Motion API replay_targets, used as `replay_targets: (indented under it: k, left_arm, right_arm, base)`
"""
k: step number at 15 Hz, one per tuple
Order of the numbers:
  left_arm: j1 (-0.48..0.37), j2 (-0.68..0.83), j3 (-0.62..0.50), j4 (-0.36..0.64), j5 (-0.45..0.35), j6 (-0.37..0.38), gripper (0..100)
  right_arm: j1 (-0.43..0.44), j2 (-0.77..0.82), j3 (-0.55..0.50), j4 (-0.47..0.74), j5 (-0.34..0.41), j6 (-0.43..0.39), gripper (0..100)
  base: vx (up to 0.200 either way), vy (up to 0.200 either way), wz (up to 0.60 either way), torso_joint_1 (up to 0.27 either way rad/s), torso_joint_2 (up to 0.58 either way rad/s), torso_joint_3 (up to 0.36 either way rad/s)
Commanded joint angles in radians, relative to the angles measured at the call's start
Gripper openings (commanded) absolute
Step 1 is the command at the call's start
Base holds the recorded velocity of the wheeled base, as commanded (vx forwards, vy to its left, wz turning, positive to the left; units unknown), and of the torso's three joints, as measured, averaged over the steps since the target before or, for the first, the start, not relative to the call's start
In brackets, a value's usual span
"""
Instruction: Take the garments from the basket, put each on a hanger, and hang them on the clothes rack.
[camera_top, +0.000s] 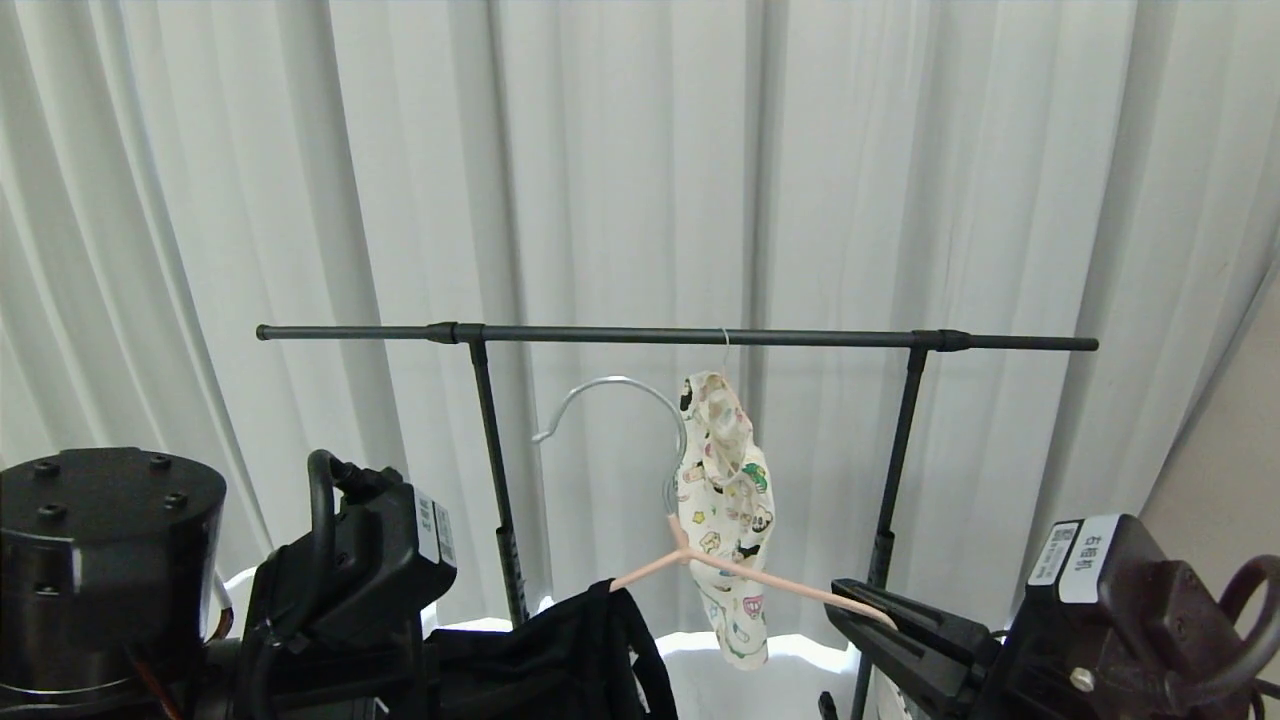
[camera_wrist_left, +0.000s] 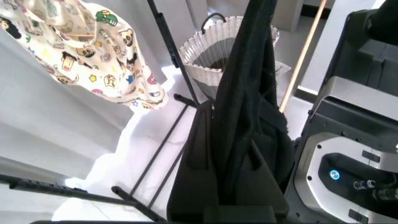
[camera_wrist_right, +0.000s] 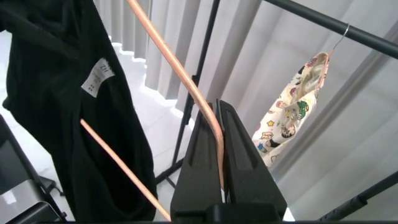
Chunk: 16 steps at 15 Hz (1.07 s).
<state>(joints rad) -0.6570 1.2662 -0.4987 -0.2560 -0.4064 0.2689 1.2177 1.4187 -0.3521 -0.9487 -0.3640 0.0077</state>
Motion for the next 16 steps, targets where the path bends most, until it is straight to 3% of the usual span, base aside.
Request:
replay_targets:
  k: [1,4,8,11,13,16]
  left_arm:
    - [0.004,0.002,0.0,-0.002,0.003,0.001,0]
    - [0.007,-0.004,0.019,-0.002,0.011,0.003,0]
    - [0.076,-0.002,0.052,-0.002,0.207,0.062,0]
    - [0.116,-0.021,0.055,-0.011,0.247,0.065,0]
    - [0.117,-0.024,0.022,-0.057,0.317,0.056,0]
    - [0.119,-0.031,-0.027,-0.069,0.334,0.056,0]
  right_arm:
    - [0.0,0.008,0.002,0.004,-0.001,-0.002,100]
    - [-0.013,0.012,0.022,0.004,-0.001,-0.011,100]
    - [-0.056,0.006,0.042,0.004,-0.018,-0.015,100]
    - [-0.055,0.028,0.041,0.004,-0.015,-0.011,100]
    - [-0.03,0.054,0.035,0.005,-0.015,0.006,100]
    - [0.06,0.169,-0.03,0.005,-0.015,0.092,100]
  base:
    - [0.0,0.0,0.0,0.0,0.0,0.0]
    - [0.0,0.0,0.0,0.0,0.0,0.0]
    - [0.0,0.0,0.0,0.0,0.0,0.0]
    - [0.0,0.0,0.0,0.0,0.0,0.0]
    - [0.0,0.0,0.0,0.0,0.0,0.0]
    - [0.0,0.0,0.0,0.0,0.0,0.0]
